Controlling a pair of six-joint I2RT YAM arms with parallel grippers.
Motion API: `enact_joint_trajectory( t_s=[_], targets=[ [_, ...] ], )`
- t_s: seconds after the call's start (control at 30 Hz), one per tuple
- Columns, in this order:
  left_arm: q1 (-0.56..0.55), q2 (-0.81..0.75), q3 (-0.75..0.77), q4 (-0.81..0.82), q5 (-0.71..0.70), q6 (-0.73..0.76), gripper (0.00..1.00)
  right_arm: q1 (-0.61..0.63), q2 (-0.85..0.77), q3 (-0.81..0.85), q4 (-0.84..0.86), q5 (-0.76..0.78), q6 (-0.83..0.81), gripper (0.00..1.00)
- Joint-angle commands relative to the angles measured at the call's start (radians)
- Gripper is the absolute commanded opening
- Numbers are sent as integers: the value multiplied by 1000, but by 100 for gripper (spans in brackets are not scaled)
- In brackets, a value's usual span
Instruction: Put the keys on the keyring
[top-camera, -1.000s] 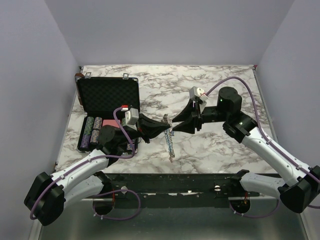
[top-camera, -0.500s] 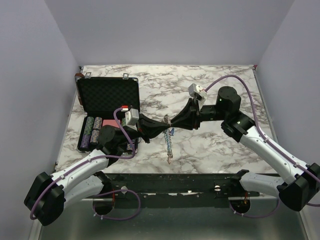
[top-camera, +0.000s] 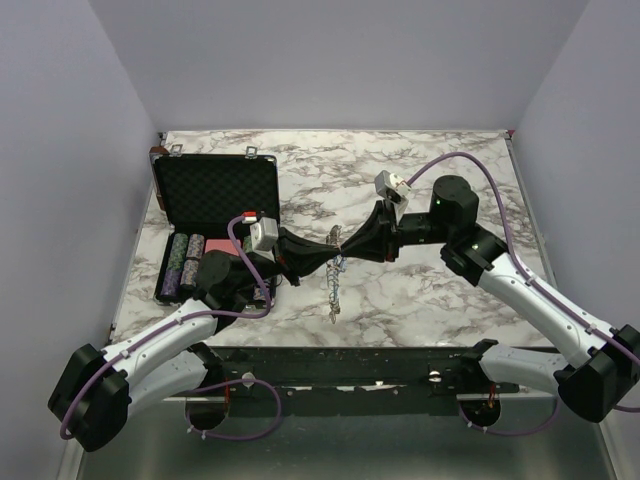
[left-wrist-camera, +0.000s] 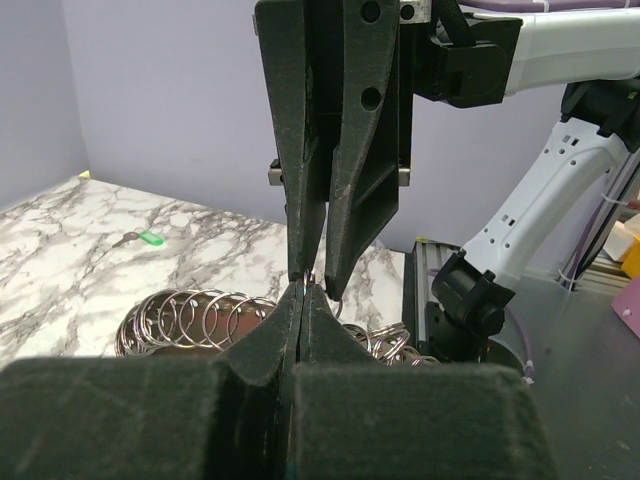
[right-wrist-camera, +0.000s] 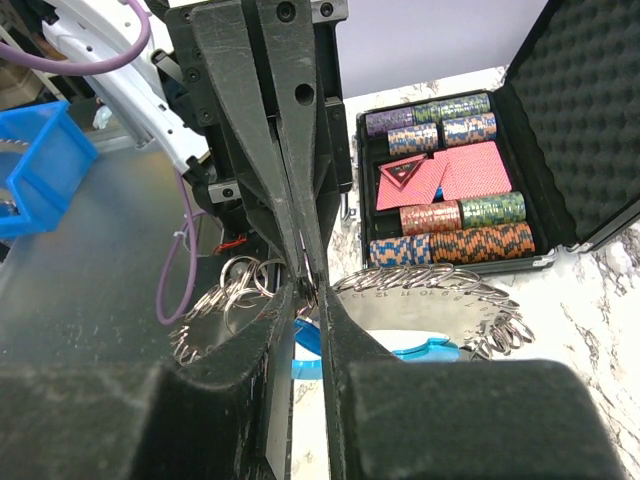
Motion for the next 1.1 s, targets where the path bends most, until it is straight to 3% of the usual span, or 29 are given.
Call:
enact_joint_trajectory(
  t_s=[0.0,0.17,0.4,0.73,0.8,1.07],
  targets=[
    [5,-23,-2,45,-23,12,0,9,9,-19,6,14,1,23],
    [5,-23,-2,44,-22,12,0,12,13,-17,11,16,0,20],
    [5,-22,-1,45,-16,10,0,12,15,-14,24,5,4,1],
    [3,-5,8,54,29,-2,1,7,18,21,1,-52,-31,0],
    [5,-5,8,50,44,0,9,1,15,24,-5,-73,-46,0],
    [5,11,19,62,102,-9,20,-13,-5,24,-66,-107,-69,0]
  ],
)
